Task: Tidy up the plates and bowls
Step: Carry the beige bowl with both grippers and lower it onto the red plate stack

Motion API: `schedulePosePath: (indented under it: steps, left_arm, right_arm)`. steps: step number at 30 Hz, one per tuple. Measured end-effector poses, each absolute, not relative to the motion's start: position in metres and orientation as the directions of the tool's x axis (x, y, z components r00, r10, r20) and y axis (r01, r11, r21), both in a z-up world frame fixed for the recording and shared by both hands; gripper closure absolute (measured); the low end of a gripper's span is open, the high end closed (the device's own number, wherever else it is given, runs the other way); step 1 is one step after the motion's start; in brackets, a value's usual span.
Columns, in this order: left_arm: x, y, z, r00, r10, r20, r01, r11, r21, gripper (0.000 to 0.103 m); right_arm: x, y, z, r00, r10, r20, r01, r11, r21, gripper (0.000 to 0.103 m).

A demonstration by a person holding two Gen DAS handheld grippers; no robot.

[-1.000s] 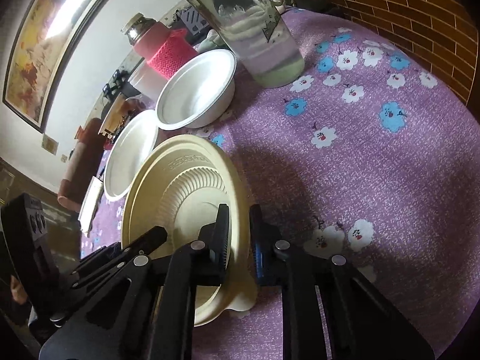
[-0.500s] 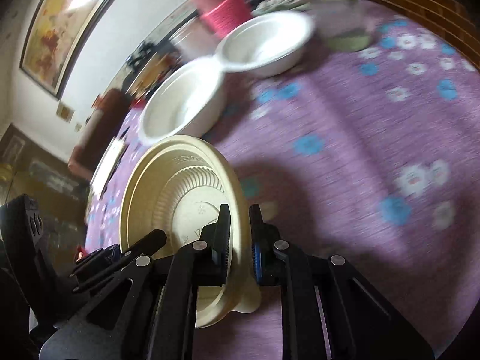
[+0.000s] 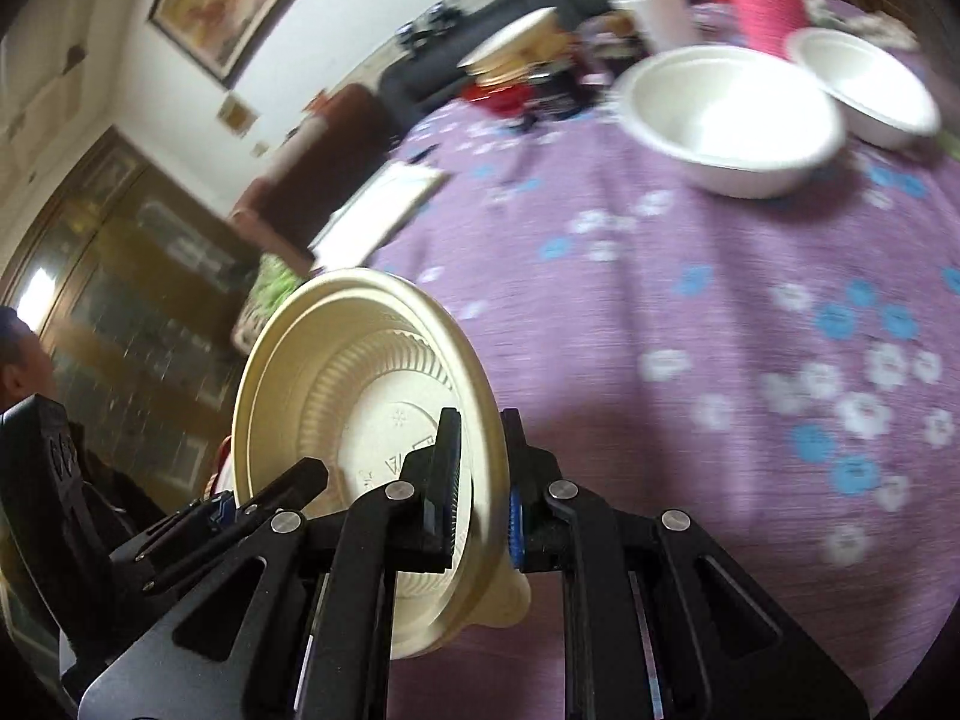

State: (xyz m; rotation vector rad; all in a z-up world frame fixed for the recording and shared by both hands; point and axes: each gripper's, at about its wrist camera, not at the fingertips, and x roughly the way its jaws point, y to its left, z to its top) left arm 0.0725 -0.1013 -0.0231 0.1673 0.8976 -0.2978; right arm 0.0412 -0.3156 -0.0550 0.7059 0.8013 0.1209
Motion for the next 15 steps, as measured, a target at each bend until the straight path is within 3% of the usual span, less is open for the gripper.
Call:
schedulePosePath:
  steps: [15]
  left_arm:
    - [0.093, 0.029, -0.027, 0.615, -0.08, -0.784, 0.079, 0.996, -0.04, 0.086]
  right_arm:
    - [0.106, -0.169, -0.034, 0.636, 0.476, -0.607, -0.061, 0.815, 0.576, 0.09]
